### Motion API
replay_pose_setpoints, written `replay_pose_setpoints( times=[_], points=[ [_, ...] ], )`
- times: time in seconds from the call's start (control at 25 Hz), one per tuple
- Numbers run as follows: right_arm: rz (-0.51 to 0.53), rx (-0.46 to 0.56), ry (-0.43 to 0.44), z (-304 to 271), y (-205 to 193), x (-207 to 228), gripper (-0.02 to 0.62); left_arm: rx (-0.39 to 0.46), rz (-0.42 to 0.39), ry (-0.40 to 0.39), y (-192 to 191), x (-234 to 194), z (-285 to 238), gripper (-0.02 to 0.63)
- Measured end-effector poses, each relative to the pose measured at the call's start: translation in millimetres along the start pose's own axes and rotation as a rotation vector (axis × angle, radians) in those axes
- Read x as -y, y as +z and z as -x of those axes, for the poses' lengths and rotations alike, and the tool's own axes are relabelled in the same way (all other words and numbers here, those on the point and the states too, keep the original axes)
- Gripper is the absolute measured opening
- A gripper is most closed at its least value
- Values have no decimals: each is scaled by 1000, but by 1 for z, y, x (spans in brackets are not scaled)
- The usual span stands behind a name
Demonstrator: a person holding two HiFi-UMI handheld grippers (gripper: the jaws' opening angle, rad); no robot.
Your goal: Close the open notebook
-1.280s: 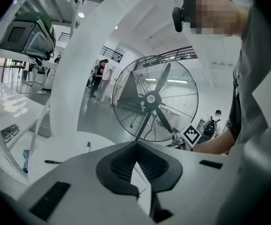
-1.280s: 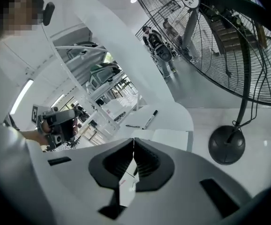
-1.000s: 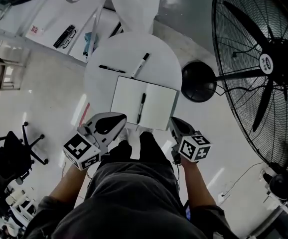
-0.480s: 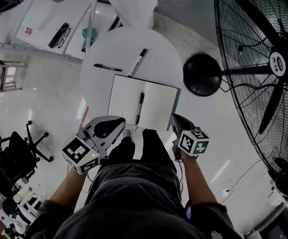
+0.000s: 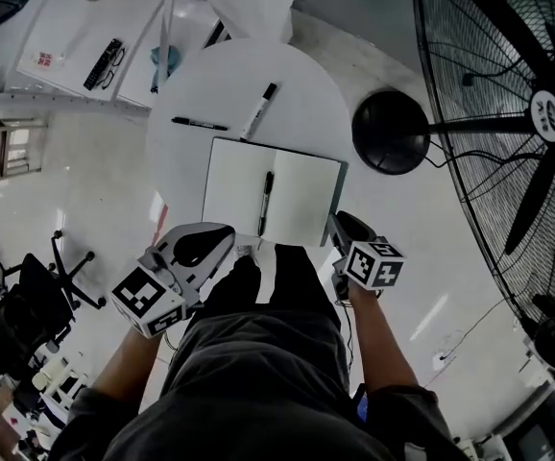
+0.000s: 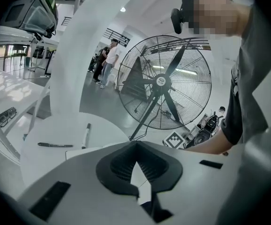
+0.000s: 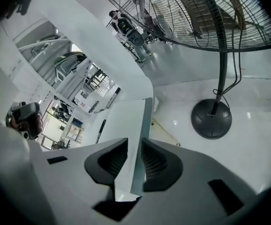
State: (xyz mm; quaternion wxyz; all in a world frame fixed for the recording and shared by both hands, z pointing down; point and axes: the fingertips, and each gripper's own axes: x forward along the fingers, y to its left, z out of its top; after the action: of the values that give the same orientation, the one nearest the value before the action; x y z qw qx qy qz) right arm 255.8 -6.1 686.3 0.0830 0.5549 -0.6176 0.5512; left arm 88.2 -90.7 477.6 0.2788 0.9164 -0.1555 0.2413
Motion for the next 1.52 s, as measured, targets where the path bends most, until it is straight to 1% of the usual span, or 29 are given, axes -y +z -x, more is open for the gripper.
replay_pose_setpoints(
  times=[0.16,0.2,0.44,0.72,1.08,1.24,1.36,1.52],
  points=[
    [-30,-9,27,-4,-6,1,120,-18,7,1,-6,0,-1,14],
    [-39,-14,38,-5,-8,0,138,-21,9,0,-8,1,-1,14],
    [-55,-72,91,-12,-26,-2,212,-27,12,2,-16,4,-2,14],
    [-61,-124,140,-17,-43,-4,241,-46,18,11,-25,8,-1,14],
    [-42,-164,154,-28,-53,1,235,-56,35,26,-33,10,-1,14],
    [-27,-158,174,-28,-53,-4,193,-57,41,33,-37,11,2,14],
    [-32,-145,167,-24,-52,-4,161,-60,39,29,-40,12,3,14],
    [-21,-128,151,-17,-49,-5,106,-35,33,14,-34,14,3,14]
  ],
)
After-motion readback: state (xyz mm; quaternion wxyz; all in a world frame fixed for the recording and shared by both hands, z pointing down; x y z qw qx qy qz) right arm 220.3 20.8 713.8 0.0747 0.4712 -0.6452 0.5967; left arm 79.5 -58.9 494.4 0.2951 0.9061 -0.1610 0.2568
